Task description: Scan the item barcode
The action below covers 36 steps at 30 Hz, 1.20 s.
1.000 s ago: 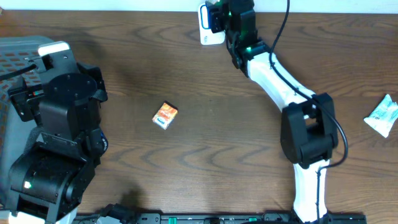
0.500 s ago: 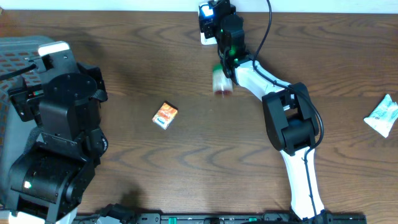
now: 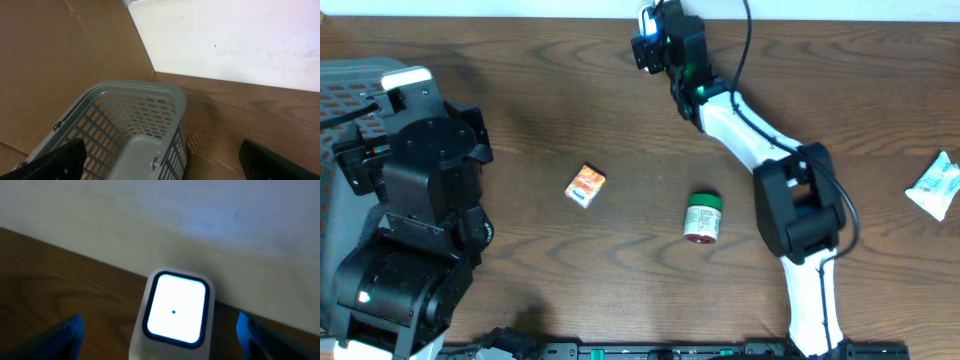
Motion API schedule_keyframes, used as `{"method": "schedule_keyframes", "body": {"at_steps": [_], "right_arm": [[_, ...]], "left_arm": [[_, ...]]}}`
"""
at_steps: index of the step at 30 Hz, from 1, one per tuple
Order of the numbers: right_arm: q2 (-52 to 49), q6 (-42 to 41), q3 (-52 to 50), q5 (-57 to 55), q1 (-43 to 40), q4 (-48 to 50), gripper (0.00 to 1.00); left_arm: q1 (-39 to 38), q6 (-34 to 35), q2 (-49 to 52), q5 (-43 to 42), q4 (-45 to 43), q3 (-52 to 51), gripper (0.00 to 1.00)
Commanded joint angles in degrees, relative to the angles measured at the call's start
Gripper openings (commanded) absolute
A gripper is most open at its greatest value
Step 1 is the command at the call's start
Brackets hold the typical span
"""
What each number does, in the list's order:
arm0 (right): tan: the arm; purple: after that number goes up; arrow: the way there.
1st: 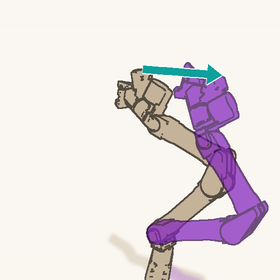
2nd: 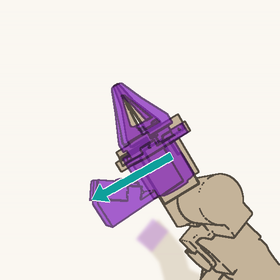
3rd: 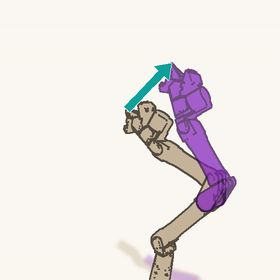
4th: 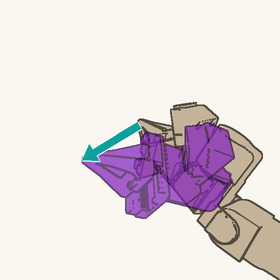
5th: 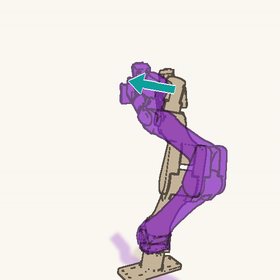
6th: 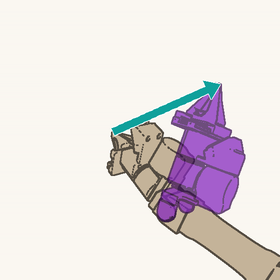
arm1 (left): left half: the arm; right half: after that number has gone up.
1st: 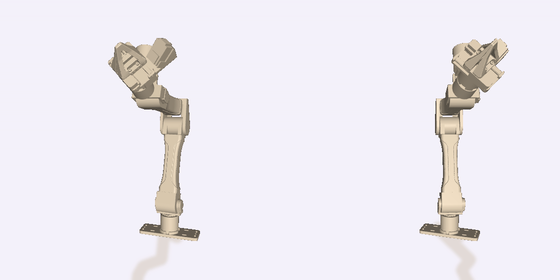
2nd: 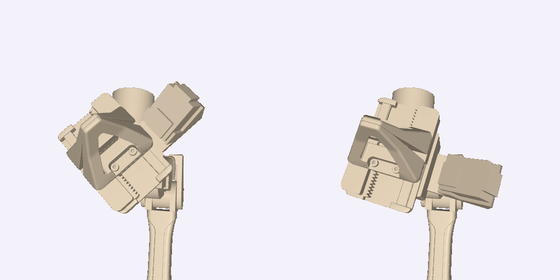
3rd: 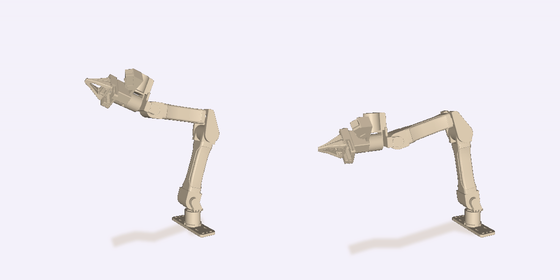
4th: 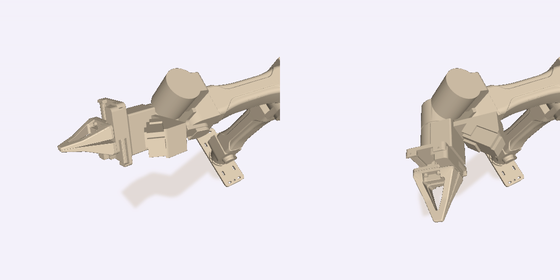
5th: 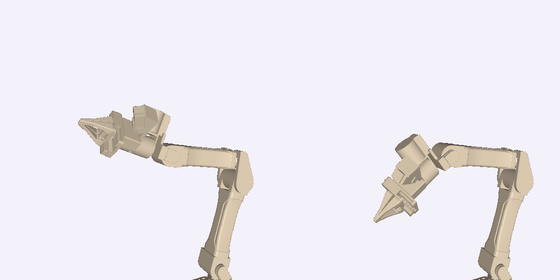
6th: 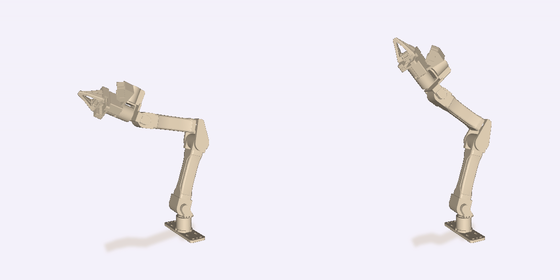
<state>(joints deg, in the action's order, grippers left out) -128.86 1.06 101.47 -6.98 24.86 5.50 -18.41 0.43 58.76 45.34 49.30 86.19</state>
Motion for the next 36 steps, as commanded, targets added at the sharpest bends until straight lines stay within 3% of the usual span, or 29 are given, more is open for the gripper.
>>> {"method": "schedule_keyframes", "body": {"at_steps": [1,7,18,23,27,36], "right_arm": [[6.29,-0.2,0.85,-0.55,0.55,-6.88,0.99],[13.73,-8.87,0.85,-0.37,0.66,-27.41,0.99],[17.27,-10.29,0.85,1.51,2.6,-52.83,0.99],[17.27,-29.86,0.85,4.44,2.97,-64.67,0.99],[17.2,-33.27,0.83,13.57,3.02,-70.86,0.99],[17.18,-39.91,-2.78,12.94,5.42,-79.36,0.99]], "left_arm": [[0.24,0.72,-0.04,0.17,-0.04,0.28,0.98],[0.24,0.72,-0.04,0.17,-0.02,0.28,0.98],[0.24,0.72,-0.02,0.17,-0.02,0.28,0.98],[0.24,0.72,-0.04,0.17,-0.04,0.28,0.98],[0.24,0.72,-0.04,0.17,-0.02,0.28,0.98],[0.24,0.72,-0.04,0.17,-0.04,0.28,0.98]]}}
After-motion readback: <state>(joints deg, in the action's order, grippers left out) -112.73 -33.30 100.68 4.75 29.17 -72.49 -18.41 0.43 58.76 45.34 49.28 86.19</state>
